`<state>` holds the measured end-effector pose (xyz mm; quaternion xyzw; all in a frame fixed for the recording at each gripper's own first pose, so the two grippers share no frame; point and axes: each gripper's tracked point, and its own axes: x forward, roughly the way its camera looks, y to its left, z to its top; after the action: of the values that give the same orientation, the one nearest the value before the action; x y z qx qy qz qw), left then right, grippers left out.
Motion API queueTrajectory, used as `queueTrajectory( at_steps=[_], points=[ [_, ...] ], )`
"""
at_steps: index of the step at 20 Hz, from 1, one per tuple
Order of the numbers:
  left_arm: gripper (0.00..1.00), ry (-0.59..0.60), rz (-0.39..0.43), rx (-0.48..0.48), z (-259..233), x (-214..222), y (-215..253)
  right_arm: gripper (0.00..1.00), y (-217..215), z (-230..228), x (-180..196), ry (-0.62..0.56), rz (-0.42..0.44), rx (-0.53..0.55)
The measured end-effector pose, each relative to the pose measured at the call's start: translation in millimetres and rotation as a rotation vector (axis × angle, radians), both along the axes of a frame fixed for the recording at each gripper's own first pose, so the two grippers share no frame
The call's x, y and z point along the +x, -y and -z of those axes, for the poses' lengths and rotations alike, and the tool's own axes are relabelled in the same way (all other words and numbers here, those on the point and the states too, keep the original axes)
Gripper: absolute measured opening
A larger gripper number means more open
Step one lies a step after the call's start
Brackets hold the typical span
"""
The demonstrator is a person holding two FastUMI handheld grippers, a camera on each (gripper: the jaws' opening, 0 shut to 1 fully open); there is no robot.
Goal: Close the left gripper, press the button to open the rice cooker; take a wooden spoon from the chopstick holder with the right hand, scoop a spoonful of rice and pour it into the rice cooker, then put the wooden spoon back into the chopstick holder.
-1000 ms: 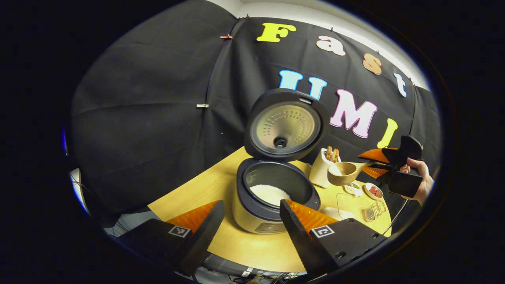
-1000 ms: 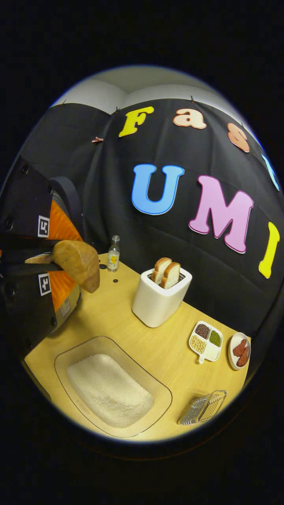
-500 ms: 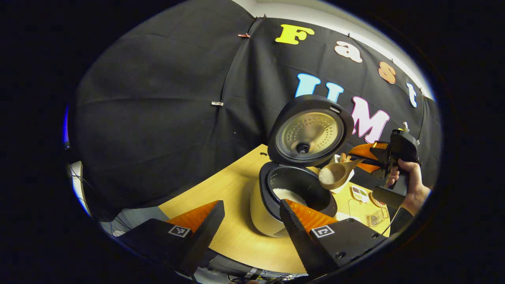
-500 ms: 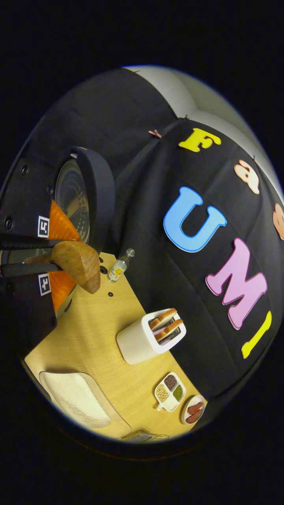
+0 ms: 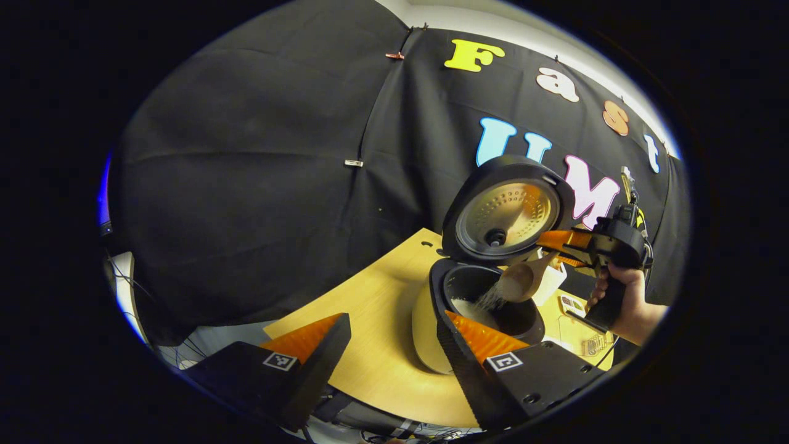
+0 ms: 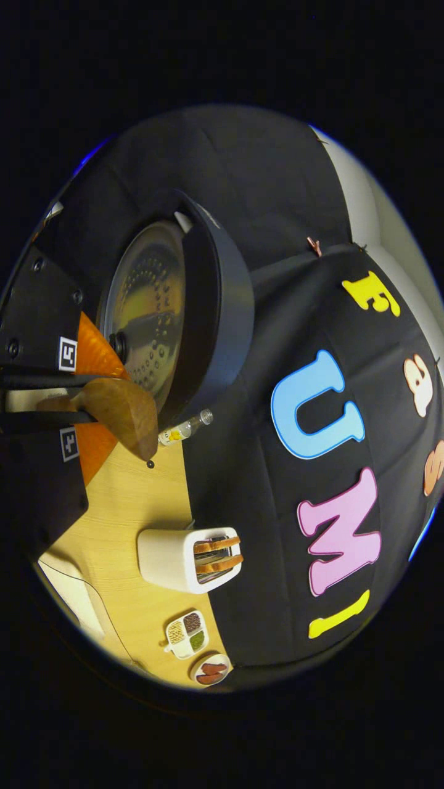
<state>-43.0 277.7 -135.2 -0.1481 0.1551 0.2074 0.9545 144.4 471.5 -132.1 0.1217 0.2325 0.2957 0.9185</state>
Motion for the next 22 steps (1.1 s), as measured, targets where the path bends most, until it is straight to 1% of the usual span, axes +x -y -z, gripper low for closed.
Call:
queueTrajectory(
  at_steps=[2,5,6,7,11,17,18,19,20,21,22],
  points=[
    [0.95,0.004,0.0,-0.001,0,0,-1,0.18,-3,5,-3,0.037,-0.028,-0.043],
    [0.95,0.001,0.001,0.011,0,1,-2,0.18,-14,5,-12,0.085,-0.083,-0.08],
    [0.92,0.002,0.001,0.012,0,1,-1,0.18,-17,5,-15,0.111,-0.109,-0.096],
    [0.95,0.003,0.001,0.012,0,1,0,0.18,-20,4,-17,0.141,-0.136,-0.112],
    [0.95,0.001,0.001,0.006,1,2,4,0.18,-34,6,-30,0.264,-0.27,-0.191],
    [0.95,0.005,0.004,0.022,-3,6,9,0.18,-49,13,-72,0.452,-0.477,-0.327],
    [0.95,0.004,0.006,0.026,-3,6,10,0.18,-51,16,-79,0.47,-0.508,-0.343],
    [0.95,0.003,0.009,0.027,-3,7,12,0.13,-52,20,-83,0.469,-0.529,-0.351],
    [0.95,0.002,0.011,0.027,-3,7,14,0.18,-51,23,-88,0.457,-0.537,-0.356],
    [0.95,0.003,0.013,0.028,-4,7,16,0.14,-49,21,-89,0.437,-0.53,-0.347],
    [0.95,0.004,0.014,0.03,-4,8,18,0.18,-49,18,-86,0.421,-0.514,-0.325]
  ],
)
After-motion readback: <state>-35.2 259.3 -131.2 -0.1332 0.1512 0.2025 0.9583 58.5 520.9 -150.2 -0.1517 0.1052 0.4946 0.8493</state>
